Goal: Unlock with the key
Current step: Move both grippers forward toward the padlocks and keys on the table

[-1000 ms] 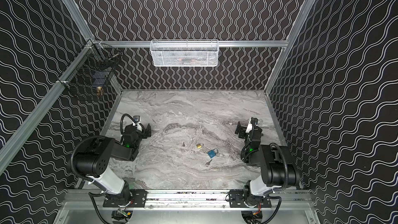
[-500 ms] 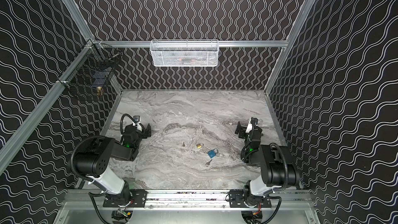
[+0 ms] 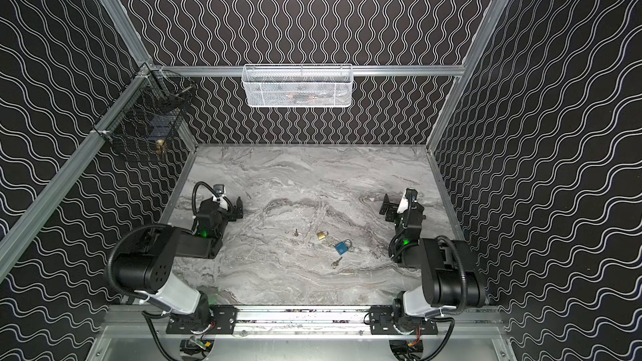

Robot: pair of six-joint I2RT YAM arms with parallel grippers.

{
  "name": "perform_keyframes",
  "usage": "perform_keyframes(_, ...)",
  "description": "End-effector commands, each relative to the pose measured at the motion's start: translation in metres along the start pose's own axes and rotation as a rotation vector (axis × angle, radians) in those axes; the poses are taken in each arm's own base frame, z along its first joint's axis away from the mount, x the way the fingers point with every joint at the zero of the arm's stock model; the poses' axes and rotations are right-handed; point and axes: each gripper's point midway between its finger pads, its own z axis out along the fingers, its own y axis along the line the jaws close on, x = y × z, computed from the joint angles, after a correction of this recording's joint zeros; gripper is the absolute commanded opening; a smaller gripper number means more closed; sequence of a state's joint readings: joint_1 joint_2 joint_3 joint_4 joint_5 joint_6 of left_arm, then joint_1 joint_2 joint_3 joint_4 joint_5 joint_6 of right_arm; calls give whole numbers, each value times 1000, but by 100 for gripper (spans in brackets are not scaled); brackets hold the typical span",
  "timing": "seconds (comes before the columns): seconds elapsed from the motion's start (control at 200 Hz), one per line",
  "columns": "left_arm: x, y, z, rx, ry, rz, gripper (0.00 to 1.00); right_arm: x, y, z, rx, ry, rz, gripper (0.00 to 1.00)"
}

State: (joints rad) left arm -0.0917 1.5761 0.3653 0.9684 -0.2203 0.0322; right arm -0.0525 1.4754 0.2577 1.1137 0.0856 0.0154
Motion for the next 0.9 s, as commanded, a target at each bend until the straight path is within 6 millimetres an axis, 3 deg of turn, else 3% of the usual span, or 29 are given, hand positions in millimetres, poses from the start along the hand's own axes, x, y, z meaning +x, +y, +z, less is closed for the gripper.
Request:
perform_keyframes(0.0,-13,1,-5,8,-14,20,99,-15,-3,-5,22,-36,13,99)
perform_keyframes(0.25,-54,6,-39,34,-69,-86,99,-35,1,-16,11,22,143,99)
perform_keyframes(0.41,-75,14,-59,28,-63,-268,99,-51,13,-19,-49,57,236,100)
perform_keyframes(0.49,-83,10,-65,70,-44,-337,99,-54,9,-22,-20,65,329,100)
perform_keyframes(0.686,-64,6,-72,78,85,-577,99,-29,-11,-34,122,121,619,100)
perform_keyframes(0.896,-52,-2,-79,120,150,-618,99,-20,9,-40,41,263,607,99)
